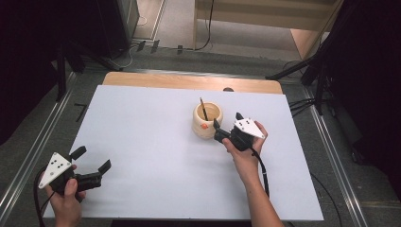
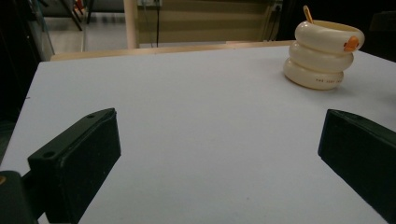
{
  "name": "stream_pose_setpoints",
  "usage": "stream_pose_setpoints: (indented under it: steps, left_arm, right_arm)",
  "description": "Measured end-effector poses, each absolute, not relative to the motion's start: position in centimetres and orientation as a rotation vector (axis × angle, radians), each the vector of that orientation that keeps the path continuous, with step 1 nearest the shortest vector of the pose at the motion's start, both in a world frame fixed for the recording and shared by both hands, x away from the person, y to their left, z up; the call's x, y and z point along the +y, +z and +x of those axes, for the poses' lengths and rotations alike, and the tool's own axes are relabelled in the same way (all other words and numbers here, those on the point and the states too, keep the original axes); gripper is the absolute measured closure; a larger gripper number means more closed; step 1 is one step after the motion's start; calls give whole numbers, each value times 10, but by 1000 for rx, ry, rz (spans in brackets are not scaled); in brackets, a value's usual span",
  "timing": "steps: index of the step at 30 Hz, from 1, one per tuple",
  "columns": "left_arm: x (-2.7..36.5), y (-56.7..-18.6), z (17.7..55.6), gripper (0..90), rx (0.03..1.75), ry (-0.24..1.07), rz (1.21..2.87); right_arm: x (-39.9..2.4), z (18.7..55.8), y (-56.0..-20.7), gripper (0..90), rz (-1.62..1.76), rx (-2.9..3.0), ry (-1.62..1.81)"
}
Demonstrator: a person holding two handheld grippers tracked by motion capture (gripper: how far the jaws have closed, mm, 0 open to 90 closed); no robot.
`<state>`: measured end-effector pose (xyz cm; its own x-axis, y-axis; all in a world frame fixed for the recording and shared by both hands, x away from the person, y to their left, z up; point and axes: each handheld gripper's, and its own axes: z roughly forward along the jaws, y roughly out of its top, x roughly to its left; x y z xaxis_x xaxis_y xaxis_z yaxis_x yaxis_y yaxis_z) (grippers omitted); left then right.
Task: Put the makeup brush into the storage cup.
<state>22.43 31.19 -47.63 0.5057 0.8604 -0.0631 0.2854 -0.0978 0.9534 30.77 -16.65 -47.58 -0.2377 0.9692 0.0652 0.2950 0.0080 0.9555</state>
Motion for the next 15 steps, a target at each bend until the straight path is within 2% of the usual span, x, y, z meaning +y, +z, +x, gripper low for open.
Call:
stream_pose_setpoints:
  steps: [15]
  left_arm:
    - [310,-477,225,0,987,651,1658]
  right_arm:
    - [-184,291,-484,154,1310,1613,1279]
